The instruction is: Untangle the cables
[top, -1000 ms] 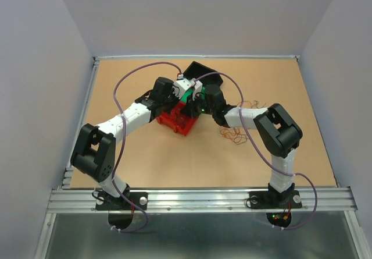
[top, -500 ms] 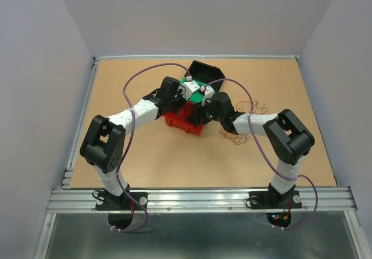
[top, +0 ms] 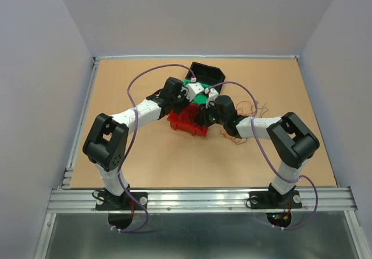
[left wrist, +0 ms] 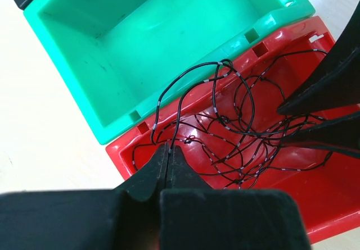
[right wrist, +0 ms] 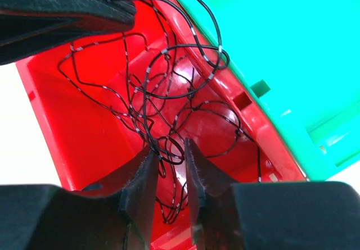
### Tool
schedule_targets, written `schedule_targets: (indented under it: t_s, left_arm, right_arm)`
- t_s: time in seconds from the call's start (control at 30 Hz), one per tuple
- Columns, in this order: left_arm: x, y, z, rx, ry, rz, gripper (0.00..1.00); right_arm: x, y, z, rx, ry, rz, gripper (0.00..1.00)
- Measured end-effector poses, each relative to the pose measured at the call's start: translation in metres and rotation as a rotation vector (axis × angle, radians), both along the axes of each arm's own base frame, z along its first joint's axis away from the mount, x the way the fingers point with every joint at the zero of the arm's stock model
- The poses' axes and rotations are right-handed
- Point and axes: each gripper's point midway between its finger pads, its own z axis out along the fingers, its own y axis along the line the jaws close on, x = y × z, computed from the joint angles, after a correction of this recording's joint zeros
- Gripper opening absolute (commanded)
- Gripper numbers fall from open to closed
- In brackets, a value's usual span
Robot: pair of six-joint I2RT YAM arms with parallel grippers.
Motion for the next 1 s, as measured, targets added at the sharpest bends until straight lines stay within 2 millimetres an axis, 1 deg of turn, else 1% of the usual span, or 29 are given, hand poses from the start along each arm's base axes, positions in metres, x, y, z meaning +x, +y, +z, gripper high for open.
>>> schedule_targets:
  t_s: [0.07,0.13,0.27,0.37,0.43,0.5,0.63,0.67,0.73,0.8,0.87,0.93,1.0]
  left_arm:
    - [0.0,0.0,0.003,-0.004,-0.004,-0.001,0.0]
    - [0.0,0.0,0.007,-0.009,-0.012,0.0,0.0]
    - [0.0,-0.001,0.016,-0.024,-0.029,-0.008,0.0]
    - [-0.005,-0.003,0.021,-0.039,-0.031,-0.032,0.0]
    - [-0.009,-0.004,0.025,-0.052,-0.033,-0.047,0.0]
    - [-0.012,-0.004,0.029,-0.063,-0.037,-0.05,0.0]
    - [-0.019,-0.002,0.039,-0.09,-0.05,-0.057,0.0]
    - [-0.02,-0.001,0.041,-0.095,-0.052,-0.058,0.0]
    - [-0.019,0.008,0.042,-0.099,-0.05,-0.023,0.0]
    - [-0.013,0.023,0.04,-0.092,-0.046,0.028,0.0]
    - [-0.007,0.039,0.036,-0.08,-0.041,0.079,0.0]
    - [-0.004,0.044,0.036,-0.079,-0.041,0.101,0.0]
    - [-0.005,0.043,0.036,-0.081,-0.04,0.1,0.0]
  right_arm:
    - [0.001,0.001,0.002,0.006,-0.009,0.001,0.29]
    - [0.002,0.004,0.006,0.021,-0.022,0.002,0.36]
    - [0.006,0.009,0.017,0.059,-0.06,-0.011,0.45]
    - [0.005,0.011,0.023,0.085,-0.074,-0.034,0.52]
    - [0.004,0.012,0.028,0.106,-0.085,-0.037,0.53]
    - [0.002,0.018,0.034,0.129,-0.103,-0.018,0.53]
    - [-0.003,0.029,0.046,0.17,-0.128,0.032,0.45]
    - [-0.005,0.032,0.048,0.181,-0.131,0.045,0.4]
    - [-0.002,0.033,0.056,0.215,-0.138,0.043,0.32]
    - [0.002,0.032,0.064,0.239,-0.149,0.041,0.32]
    - [0.006,0.034,0.07,0.251,-0.156,0.043,0.3]
    - [0.011,0.036,0.078,0.26,-0.166,0.049,0.29]
    - [0.016,0.041,0.085,0.271,-0.178,0.057,0.29]
